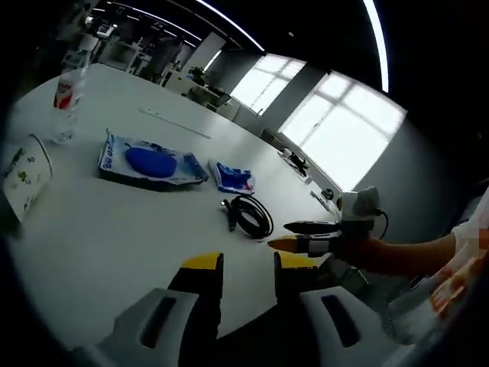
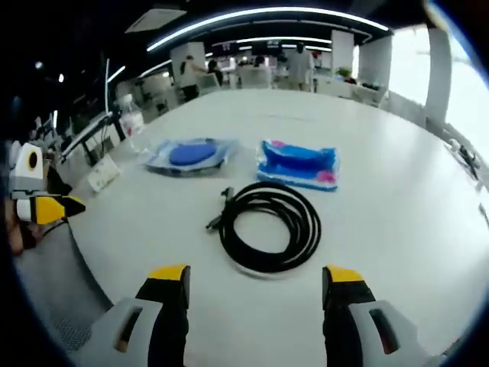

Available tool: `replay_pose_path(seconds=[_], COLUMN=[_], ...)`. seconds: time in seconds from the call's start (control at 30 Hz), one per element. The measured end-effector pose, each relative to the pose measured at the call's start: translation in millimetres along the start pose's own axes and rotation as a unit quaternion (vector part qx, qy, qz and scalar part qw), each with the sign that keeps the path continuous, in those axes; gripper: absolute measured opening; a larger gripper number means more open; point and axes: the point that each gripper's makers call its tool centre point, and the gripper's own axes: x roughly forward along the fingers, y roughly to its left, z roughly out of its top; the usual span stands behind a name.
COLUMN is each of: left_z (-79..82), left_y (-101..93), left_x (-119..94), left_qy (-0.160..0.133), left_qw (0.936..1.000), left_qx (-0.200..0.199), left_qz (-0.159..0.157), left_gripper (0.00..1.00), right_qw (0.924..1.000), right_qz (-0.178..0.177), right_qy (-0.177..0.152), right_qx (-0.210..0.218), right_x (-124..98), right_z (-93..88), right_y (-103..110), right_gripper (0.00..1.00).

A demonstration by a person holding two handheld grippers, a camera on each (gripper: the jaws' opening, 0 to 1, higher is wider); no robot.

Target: Arrange the tabletop items into an orderly group along one side of the table until the central work area is clear of visible clutter.

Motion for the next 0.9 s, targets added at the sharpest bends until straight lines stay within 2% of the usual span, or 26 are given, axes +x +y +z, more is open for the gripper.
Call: replay_pose_path(seconds=[0.1,0.13,0.23,0.33,0.47,0.8,0.9], left_z=[-1.9,-9.5,-7.3,-10.5,-17.8,-23.0,-22.9], left_y=[2.2,4.2,3.7,5.7,8.5,8.5,9.9], left_x=[1,1,2,7,14,16,15], left_qy=[0.002,0.019,0.013,0.019,0.034,0.044,0.045], left_qw=[1.0,0.9998,0.9999,0.9998,0.9993,0.9989,0.9989], left_qx=[0.005,-0.002,-0.004,-0.009,-0.011,-0.013,-0.013], left_qz=[0.003,0.008,0.006,0.003,0.007,0.006,0.009], left_gripper=[0.24,0.23,0.23,0.23,0.23,0.22,0.23], right_qw=[0.9999,0.9999,0.9999,0.9995,0.9995,0.9997,0.9997], right_qz=[0.007,0.008,0.003,-0.003,-0.001,0.002,0.012], right_qy=[0.01,0.012,0.01,0.012,0.01,0.0,-0.005], right_qx=[0.006,0.007,0.013,0.028,0.031,0.023,0.02], right_x=[12,15,22,28,31,39,39], right_z=[-1.4,-1.1,2.9,3.3,4.5,14.2,15.0], right_y=[0,1,-5,-12,-14,-16,-14], right_gripper=[0.69,0.67,0.67,0.62,0.6,0.59,0.59])
